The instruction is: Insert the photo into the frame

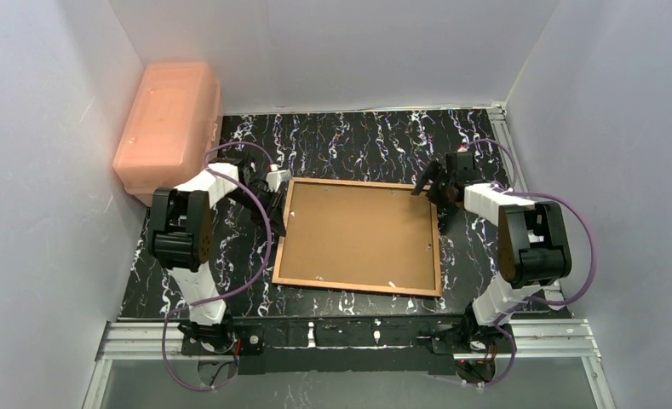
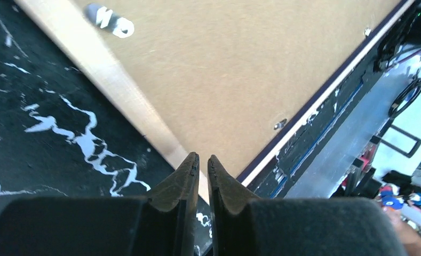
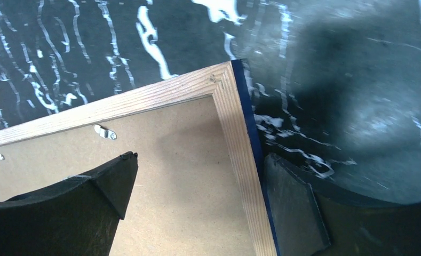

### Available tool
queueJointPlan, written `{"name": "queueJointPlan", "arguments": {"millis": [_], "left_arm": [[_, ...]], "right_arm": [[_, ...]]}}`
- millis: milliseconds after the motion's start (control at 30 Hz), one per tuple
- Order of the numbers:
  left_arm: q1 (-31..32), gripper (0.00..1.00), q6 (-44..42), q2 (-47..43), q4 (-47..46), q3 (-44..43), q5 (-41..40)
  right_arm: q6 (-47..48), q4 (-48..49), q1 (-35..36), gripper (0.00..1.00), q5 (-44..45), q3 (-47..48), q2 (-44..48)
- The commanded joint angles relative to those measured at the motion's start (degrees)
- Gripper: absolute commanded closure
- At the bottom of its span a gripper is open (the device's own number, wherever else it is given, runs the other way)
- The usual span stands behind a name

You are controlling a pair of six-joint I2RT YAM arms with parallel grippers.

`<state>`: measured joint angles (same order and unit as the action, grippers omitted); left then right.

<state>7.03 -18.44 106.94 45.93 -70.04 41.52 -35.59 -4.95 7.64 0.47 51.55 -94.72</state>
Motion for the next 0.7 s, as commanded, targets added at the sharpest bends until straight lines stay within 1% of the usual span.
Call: {"name": "queueJointPlan", "arguments": {"millis": [0,100,200,333,400,500,533,600,667], "left_arm": [[0.27,0.9,-5.34,-3.37,4.96,1.57,-0.47],[-0.52,0.9,-5.94,-4.75,6.42,2.53,0.21],[-2.58,0.89,-5.79,-7.71,7.2,2.33,0.75],[-5.04,0.89,-2.81,-8.16,5.04,-0.03,0.8],[-5.13,0.85,-0.22,-6.31,2.06,-0.75,0.84],[-5.2,0.73,4.1,-2.43,-1.87,-2.16,2.34],[-5.26,0.71,5.41,-1.04,-2.65,-2.91,2.43],[-5.4,0.7,7.38,1.72,-3.57,-4.34,2.56],[-5.68,0.72,9.18,3.96,-4.88,-4.8,2.45]], "right_arm": [[0.31,-0.18,2.27,0.05,-3.99,4.79,-3.99],[2.79,-6.9,3.29,0.05,4.26,8.84,-3.33],[4.89,-9.6,3.35,0.05,11.32,9.68,1.58],[5.44,-7.87,4.45,0.06,11.82,9.14,6.98],[5.54,-7.09,6.43,0.06,9.65,10.56,6.49],[7.73,-5.94,12.38,0.05,5.13,15.29,2.52],[8.71,-6.02,14.24,0.05,2.44,17.75,0.66],[10.43,-3.16,17.52,0.06,-5.93,21.15,-2.83],[11.38,0.67,19.71,0.06,-13.85,23.84,-6.44]]}}
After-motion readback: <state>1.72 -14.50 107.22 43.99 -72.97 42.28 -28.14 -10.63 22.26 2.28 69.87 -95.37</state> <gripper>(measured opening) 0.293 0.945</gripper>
